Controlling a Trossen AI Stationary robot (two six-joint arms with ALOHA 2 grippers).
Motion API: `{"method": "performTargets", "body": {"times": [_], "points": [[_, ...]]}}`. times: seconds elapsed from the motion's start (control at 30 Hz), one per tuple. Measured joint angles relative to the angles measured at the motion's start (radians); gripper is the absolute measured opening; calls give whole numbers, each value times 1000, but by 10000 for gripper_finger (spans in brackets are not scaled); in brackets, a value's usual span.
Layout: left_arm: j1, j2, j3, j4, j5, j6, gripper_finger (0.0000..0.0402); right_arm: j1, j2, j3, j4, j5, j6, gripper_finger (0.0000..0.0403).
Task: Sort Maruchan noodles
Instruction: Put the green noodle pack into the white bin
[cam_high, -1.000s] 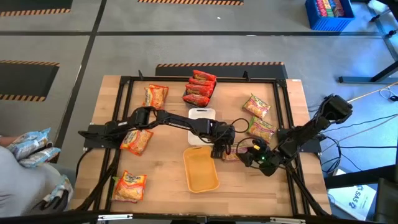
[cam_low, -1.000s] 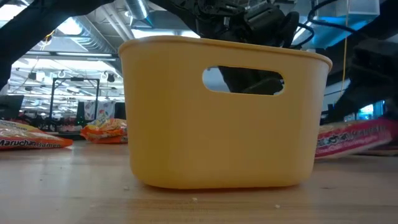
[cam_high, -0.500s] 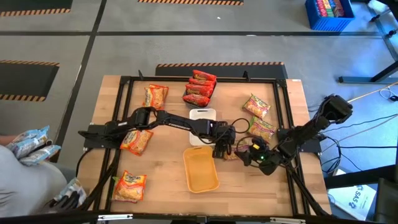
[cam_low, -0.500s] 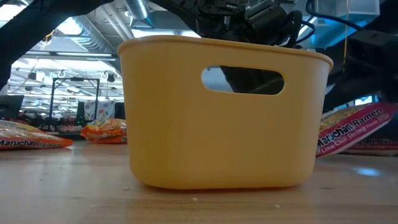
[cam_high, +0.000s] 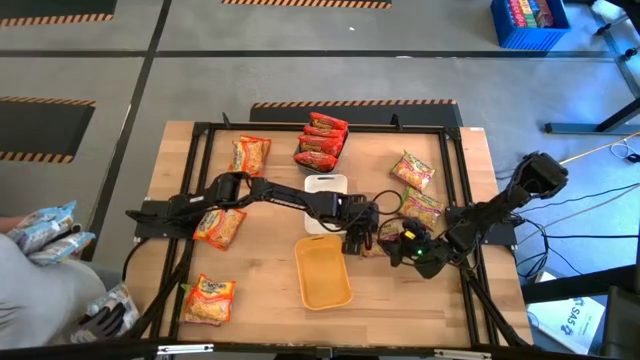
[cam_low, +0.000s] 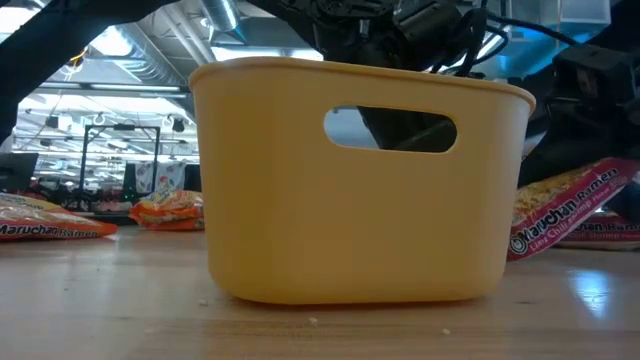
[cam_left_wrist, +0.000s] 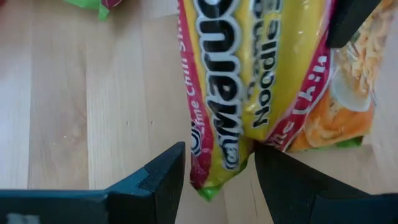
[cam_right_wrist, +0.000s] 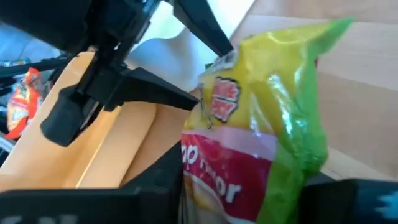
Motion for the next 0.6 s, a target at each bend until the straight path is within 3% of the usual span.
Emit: {"method": "performTargets", "body": {"times": [0.17, 0.4, 0.6], "points": [[-8, 0, 69, -88, -12, 9, 188, 0, -21, 0, -1, -19, -85, 125], [-34, -2, 196, -260, -94, 29, 188, 0, -129, -2, -30, -126, -248, 126], [-46, -105, 160, -272, -124, 37, 188, 0, -189, -3, -26, -116, -400, 115]]}}
